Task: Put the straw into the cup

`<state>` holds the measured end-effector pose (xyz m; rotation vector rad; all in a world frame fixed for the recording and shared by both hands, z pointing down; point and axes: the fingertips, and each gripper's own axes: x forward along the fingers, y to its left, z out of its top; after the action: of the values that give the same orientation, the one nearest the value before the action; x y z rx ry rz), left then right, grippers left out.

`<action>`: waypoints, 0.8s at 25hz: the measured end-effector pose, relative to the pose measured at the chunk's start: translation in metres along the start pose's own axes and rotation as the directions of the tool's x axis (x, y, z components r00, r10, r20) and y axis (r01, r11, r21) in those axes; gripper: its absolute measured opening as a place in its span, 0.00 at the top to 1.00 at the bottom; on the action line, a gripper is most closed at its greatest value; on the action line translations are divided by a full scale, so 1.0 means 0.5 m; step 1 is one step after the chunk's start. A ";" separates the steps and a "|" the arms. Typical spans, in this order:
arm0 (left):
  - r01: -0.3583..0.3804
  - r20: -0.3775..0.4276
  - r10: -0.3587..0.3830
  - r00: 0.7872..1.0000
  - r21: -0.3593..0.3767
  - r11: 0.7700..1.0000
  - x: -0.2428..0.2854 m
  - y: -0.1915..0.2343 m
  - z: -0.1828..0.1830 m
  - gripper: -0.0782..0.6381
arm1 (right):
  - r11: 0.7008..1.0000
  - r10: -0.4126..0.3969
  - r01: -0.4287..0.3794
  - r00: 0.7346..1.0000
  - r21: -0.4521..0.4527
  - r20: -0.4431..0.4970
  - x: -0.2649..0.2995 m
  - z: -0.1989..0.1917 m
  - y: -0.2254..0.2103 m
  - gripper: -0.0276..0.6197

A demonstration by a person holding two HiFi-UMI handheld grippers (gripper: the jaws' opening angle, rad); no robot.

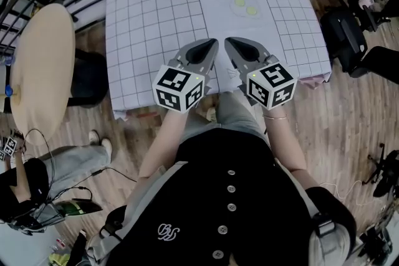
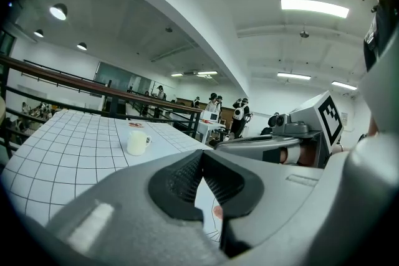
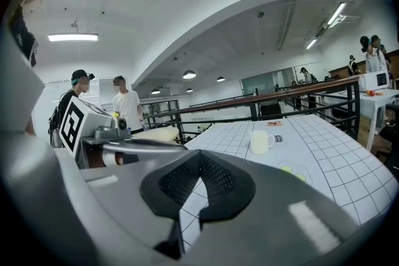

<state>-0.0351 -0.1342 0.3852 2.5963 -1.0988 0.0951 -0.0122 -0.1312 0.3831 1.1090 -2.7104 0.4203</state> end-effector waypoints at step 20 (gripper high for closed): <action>0.017 -0.007 -0.017 1.000 -0.016 1.000 -0.013 -0.015 -0.005 0.89 | 1.000 0.019 -0.019 1.000 -0.015 -0.017 -0.008 -0.008 0.020 0.96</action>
<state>-0.0342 -0.1243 0.3847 2.5887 -1.0701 0.0917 -0.0161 -0.1207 0.3838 1.0715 -2.7072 0.4089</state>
